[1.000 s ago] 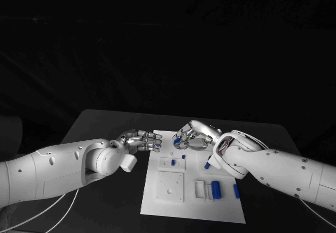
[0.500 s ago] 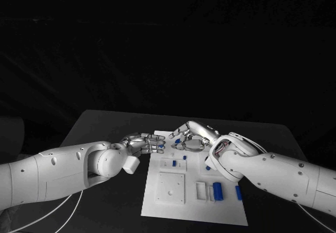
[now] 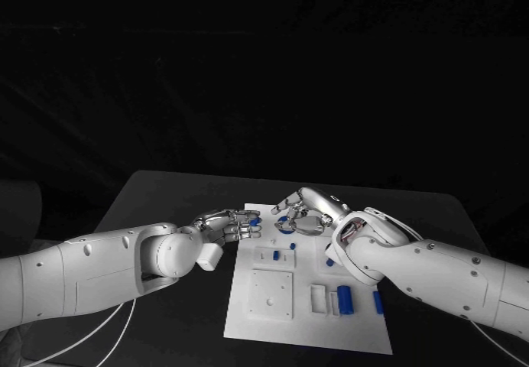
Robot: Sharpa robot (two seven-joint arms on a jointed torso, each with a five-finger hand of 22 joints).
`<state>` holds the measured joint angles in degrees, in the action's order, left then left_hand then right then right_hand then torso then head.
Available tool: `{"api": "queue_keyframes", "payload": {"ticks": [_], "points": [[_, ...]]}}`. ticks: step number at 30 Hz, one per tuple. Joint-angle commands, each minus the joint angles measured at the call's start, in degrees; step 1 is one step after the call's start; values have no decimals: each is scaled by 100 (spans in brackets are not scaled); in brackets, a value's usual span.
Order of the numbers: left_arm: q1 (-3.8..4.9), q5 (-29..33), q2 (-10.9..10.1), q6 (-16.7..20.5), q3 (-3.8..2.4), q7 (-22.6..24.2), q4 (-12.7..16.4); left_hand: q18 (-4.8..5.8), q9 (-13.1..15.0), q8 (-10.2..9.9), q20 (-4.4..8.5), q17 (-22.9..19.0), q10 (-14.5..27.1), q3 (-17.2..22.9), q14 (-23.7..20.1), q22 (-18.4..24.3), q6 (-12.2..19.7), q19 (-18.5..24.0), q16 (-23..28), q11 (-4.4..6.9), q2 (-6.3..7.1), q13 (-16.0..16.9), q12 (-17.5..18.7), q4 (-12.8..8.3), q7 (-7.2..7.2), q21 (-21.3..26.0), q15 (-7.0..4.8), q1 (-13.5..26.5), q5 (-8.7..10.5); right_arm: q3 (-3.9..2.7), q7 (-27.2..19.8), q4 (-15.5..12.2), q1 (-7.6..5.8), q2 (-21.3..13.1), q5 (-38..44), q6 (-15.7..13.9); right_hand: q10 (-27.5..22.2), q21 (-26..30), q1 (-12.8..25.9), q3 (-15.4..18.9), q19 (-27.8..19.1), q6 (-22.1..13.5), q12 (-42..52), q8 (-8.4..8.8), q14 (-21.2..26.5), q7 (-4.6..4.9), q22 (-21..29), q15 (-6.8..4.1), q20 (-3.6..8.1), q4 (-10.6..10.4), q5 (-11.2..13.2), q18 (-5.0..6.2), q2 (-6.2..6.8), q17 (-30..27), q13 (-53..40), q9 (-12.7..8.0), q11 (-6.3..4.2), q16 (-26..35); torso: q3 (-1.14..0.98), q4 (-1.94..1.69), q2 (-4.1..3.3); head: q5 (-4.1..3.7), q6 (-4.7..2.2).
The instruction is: Assemble the parts on the task board
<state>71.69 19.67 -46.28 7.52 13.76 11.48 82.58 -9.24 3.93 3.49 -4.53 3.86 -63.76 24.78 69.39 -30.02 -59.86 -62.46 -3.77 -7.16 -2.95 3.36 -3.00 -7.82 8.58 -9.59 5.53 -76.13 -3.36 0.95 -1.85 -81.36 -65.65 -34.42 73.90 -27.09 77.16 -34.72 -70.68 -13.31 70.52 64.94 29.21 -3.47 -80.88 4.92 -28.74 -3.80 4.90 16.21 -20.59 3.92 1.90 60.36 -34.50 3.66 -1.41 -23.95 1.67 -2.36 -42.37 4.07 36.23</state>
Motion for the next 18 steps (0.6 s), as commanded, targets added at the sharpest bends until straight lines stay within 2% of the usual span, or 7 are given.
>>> {"api": "queue_keyframes", "payload": {"ticks": [1, 4, 6, 18], "points": [[-17, 259, 7, 111, -3, 129, 19, 55, 6, 17, -33, -2, 34, -21, -42, 172, 41, -33, 28, 7, 32, -4, -31, 33, -22, 42, -4, 131, 5, -1, 113, 0, 4, 6, 90, -73, 55, -25, 64, -29, -5, 18, 40, -8, -10, 25, -18, -10, 3, -3, 10, 69, 21, 0, -15, 4, -2, -42, -3, 3, -14, 19, -3], [-28, 272, 9, 120, -3, 136, 19, 55, 6, 18, -39, -1, 36, -32, -43, 366, 47, -87, 28, 6, 45, -4, -30, 16, -19, 62, -2, 170, 8, -1, 119, 0, 4, 5, 87, -85, 56, -25, 66, -29, -3, 18, 43, -8, -11, 25, -23, -11, 3, -4, 10, 69, 21, 1, -18, 4, -3, -46, -7, 3, -18, 29, -3], [-32, 277, 9, 122, -3, 144, 20, 66, 6, 19, -33, -1, 38, -61, -46, 662, 46, -148, 26, 5, 54, -4, -31, -27, -20, 38, -5, 201, 8, -1, 123, 0, 4, 4, 83, -90, 56, -25, 66, -29, -3, 18, 43, -8, -11, 25, -23, -11, 3, -4, 10, 69, 21, 1, -18, 4, -3, -46, -10, 2, -21, 31, -10], [-40, 284, 3, 92, -3, 174, 40, 82, 4, 16, -82, -4, 82, -162, -161, 1320, 71, -102, 28, 9, 101, -3, -31, -39, -44, -33, 11, 284, 18, -1, 191, 4, 4, 23, 84, -94, 49, -27, 105, -8, 53, 34, 192, -8, -24, 12, -174, -27, 19, -7, 24, 65, 14, 74, -179, 5, -17, -208, -20, 8, -33, 37, -35]]}}
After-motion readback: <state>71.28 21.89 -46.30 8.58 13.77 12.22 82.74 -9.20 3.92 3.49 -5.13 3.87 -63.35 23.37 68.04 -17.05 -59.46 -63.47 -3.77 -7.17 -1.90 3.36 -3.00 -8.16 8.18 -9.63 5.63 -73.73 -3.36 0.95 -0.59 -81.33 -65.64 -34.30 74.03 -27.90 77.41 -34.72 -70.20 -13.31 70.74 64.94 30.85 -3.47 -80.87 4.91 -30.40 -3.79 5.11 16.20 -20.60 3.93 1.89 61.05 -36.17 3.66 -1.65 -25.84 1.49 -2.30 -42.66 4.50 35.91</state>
